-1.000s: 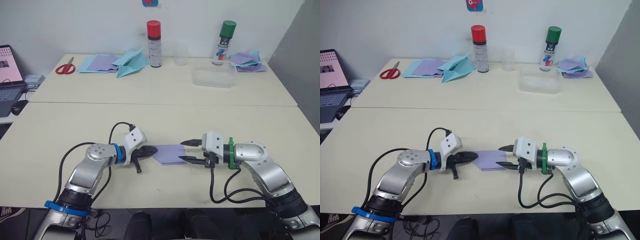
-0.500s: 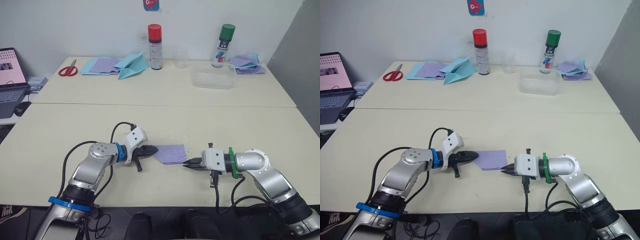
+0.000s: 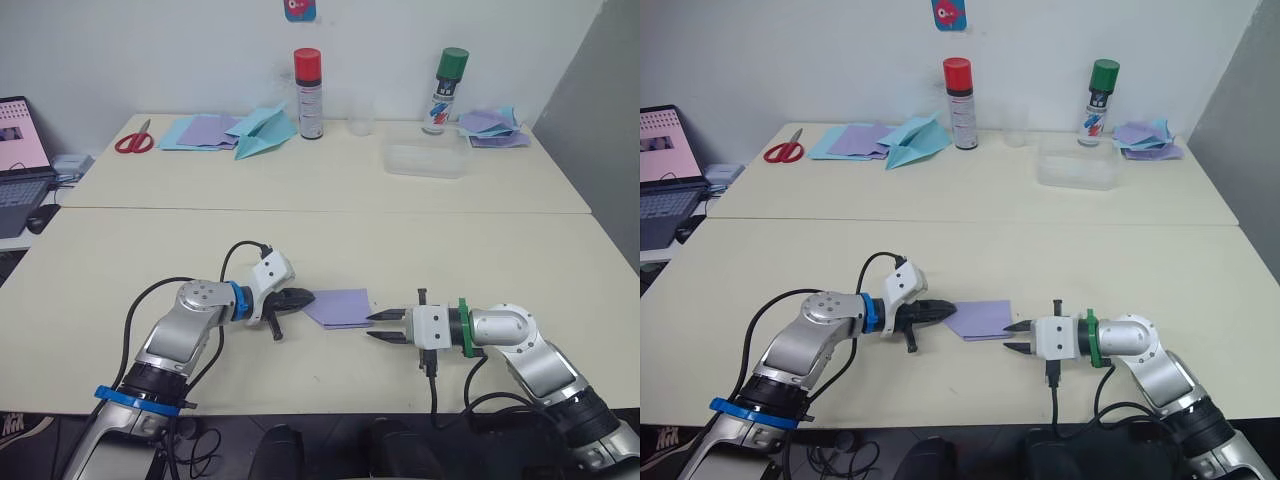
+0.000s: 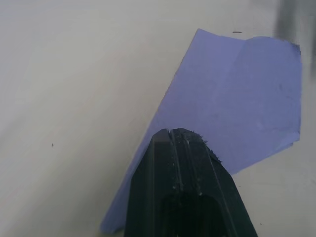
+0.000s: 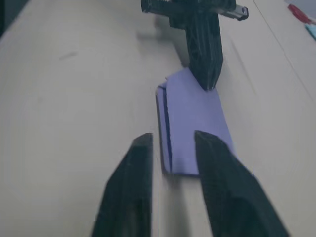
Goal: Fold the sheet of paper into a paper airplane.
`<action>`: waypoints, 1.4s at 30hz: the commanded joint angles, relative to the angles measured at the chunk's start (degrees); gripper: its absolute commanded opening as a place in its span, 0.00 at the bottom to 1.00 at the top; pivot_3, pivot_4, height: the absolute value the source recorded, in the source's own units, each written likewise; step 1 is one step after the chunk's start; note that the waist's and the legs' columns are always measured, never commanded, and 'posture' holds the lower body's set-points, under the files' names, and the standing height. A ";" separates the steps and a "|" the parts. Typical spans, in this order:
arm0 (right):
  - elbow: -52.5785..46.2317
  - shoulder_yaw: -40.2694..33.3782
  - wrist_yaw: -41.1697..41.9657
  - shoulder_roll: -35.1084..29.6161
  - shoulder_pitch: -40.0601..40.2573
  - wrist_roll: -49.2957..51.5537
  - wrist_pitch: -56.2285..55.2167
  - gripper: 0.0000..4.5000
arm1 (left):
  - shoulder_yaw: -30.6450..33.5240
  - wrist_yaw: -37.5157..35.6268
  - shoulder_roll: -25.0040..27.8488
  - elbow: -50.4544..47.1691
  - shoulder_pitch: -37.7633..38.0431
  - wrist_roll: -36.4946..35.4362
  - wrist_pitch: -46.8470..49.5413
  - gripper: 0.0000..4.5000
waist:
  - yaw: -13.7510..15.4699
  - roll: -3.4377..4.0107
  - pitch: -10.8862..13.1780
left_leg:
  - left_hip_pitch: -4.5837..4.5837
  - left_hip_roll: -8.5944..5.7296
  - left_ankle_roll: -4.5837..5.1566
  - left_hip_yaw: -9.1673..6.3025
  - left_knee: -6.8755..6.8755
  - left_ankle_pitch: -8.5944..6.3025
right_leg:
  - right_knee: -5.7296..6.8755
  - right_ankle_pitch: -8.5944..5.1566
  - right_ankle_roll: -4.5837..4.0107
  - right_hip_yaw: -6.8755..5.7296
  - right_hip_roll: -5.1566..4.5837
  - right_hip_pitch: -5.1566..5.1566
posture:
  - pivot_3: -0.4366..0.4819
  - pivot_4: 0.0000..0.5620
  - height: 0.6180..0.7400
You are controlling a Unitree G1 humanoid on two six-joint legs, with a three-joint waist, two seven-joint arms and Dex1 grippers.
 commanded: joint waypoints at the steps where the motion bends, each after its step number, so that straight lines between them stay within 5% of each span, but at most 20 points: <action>1: 1.71 0.09 -1.46 0.59 -1.34 -2.15 -4.51 0.36 | -1.72 0.65 -0.10 3.39 -0.01 2.17 -0.08 0.00 | 0.00 0.01 -0.01 | 0.00 0.00 0.00 0.02 0.00 0.00 | 0.00 0.00 0.00 -0.01 0.00 0.00 | 0.48 0.27 1.00; 35: 20.54 4.03 -10.48 11.81 -10.95 -10.10 -20.17 0.36 | -2.50 -0.01 -0.02 3.81 0.41 2.20 -0.15 0.00 | 0.04 0.10 -0.06 | 0.08 0.01 0.02 -0.01 0.00 0.02 | 0.01 0.02 -0.03 0.04 -0.02 0.07 | 0.48 0.27 1.00; 42: 15.81 4.91 -6.26 9.77 -8.39 -5.70 -20.62 0.36 | -2.33 -0.18 0.33 3.72 0.54 2.16 -0.13 0.00 | 0.05 0.10 -0.06 | 0.06 0.01 0.02 -0.01 0.00 0.02 | -0.01 0.02 -0.03 0.10 -0.04 0.07 | 0.48 0.27 1.00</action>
